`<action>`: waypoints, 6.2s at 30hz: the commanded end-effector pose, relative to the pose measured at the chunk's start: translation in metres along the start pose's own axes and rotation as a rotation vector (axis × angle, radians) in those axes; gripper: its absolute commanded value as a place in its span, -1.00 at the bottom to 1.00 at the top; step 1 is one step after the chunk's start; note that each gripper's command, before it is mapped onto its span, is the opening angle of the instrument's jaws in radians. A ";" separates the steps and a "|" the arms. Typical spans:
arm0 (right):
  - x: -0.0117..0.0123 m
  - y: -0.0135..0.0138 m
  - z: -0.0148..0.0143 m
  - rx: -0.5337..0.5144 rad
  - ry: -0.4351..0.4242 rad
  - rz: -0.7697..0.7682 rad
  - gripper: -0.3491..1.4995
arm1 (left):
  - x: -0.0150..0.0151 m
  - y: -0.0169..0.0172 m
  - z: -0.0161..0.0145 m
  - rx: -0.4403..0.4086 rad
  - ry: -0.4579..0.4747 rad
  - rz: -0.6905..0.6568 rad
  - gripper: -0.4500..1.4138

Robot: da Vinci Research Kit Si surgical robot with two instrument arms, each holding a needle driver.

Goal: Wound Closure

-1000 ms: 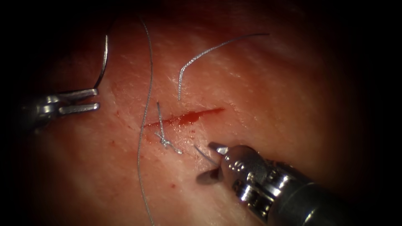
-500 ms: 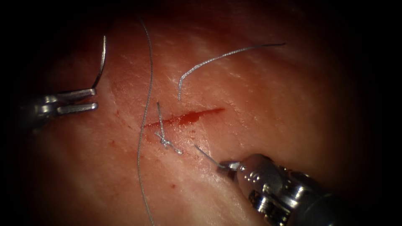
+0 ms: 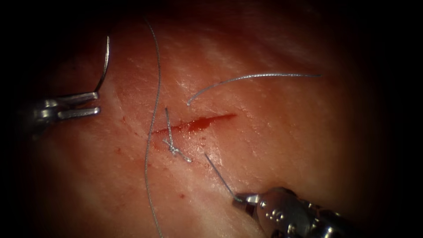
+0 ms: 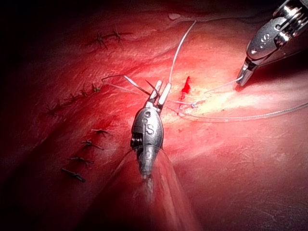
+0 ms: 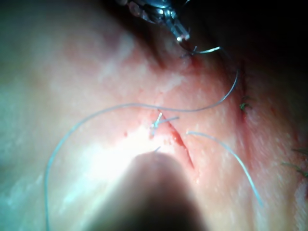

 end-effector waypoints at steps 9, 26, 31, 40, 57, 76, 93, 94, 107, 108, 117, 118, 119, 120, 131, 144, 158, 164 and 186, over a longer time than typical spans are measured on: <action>-0.0002 -0.0003 0.0006 0.023 -0.020 -0.013 -1.00 | -0.0006 -0.0003 0.0003 -0.003 0.002 0.000 -1.00; -0.0007 -0.0005 0.0001 0.028 0.001 -0.020 -1.00 | 0.0000 -0.0010 -0.0018 0.016 -0.024 -0.005 -1.00; -0.0007 -0.0004 -0.0002 0.018 0.031 -0.030 -0.64 | 0.0004 -0.0011 -0.0029 0.038 -0.028 -0.007 -1.00; -0.0005 -0.0004 -0.0010 -0.063 0.104 -0.014 0.96 | 0.0027 -0.0034 -0.0086 0.131 -0.031 -0.001 -1.00; 0.0018 0.0019 -0.0003 -0.188 0.133 0.044 0.55 | 0.0019 -0.0044 -0.0111 0.190 -0.062 0.025 -1.00; -0.0014 -0.0005 -0.0037 -0.081 0.011 0.002 -1.00 | 0.0012 -0.0043 -0.0099 0.183 -0.047 0.028 -1.00; 0.0005 -0.0006 -0.0043 -0.135 0.175 -0.019 0.94 | -0.0048 -0.0035 -0.0086 0.172 -0.114 0.015 -1.00; 0.0006 -0.0008 -0.0049 -0.142 0.189 -0.016 0.94 | -0.0074 -0.0037 -0.0087 0.192 -0.143 0.031 -1.00; 0.0016 -0.0006 -0.0079 -0.157 0.254 0.000 0.89 | -0.0200 -0.0028 -0.0078 0.212 -0.255 -0.035 -1.00; 0.0016 -0.0006 -0.0080 -0.157 0.254 0.000 0.89 | -0.0200 -0.0028 -0.0079 0.214 -0.259 -0.071 -0.84; 0.0014 -0.0004 -0.0081 -0.157 0.257 0.000 0.89 | -0.0154 -0.0033 -0.0093 0.231 -0.355 -0.321 0.60; 0.0014 -0.0004 -0.0081 -0.157 0.257 0.000 0.89 | -0.0154 -0.0033 -0.0093 0.231 -0.355 -0.321 0.60; 0.0014 -0.0004 -0.0081 -0.158 0.256 0.000 0.89 | -0.0134 -0.0034 -0.0096 0.238 -0.365 -0.332 0.69; 0.0014 -0.0004 -0.0080 -0.158 0.256 0.000 0.89 | -0.0118 -0.0035 -0.0097 0.243 -0.373 -0.340 0.73; 0.0013 -0.0006 -0.0078 -0.161 0.260 -0.002 0.89 | 0.0012 -0.0017 -0.0111 0.270 -0.436 -0.301 0.84; 0.0032 0.0008 -0.0116 -0.159 0.302 0.025 0.89 | -0.0001 0.0023 -0.0034 0.143 -0.337 -0.327 0.84; 0.0048 0.0004 -0.0158 -0.120 0.445 0.025 0.89 | -0.0046 0.0039 0.0055 0.057 -0.216 -0.332 0.78; 0.0040 0.0008 -0.0161 -0.120 0.454 0.022 0.85 | -0.0050 0.0058 0.0078 -0.004 -0.177 -0.330 0.69; -0.0037 0.0072 -0.0186 -0.215 0.362 0.064 0.80 | -0.0074 0.0192 0.0221 -0.246 -0.392 0.060 0.28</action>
